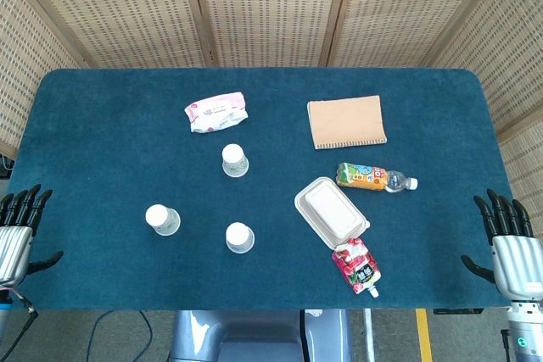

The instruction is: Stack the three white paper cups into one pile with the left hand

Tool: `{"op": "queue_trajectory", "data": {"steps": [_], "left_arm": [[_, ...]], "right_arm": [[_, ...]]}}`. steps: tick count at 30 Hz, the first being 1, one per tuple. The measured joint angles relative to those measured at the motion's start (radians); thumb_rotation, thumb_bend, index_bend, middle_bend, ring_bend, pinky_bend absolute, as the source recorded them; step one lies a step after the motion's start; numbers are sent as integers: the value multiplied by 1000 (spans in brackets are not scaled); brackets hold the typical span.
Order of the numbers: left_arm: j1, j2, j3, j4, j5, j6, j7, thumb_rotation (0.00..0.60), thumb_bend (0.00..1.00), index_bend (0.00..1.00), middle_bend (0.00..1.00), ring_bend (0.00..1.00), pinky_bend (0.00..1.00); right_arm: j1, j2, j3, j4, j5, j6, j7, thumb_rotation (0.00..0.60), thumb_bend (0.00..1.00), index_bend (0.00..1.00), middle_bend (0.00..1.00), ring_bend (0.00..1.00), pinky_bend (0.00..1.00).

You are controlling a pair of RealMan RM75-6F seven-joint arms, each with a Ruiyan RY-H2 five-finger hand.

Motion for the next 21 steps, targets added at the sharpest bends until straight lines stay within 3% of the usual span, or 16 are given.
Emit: {"op": "queue_trajectory", "data": {"steps": [6,14,21], "left_arm": [[0,-4,-3,-1,-7,0,7,600,131,33,0,0,0],[-30,-7,-6,-17,-20,-62,3,600,144,224,0,0,0],[-119,-4,-27,-62,-54,-194,88,600,152,224,0,0,0]], "right_arm": [[1,-1,1,2,4,-4,2,600,56,0,0,0,0],[2,-1,3,5,10,-10,6,600,56,0,0,0,0],[3,0,4,6,12,-12,8,600,56,0,0,0,0]]}}
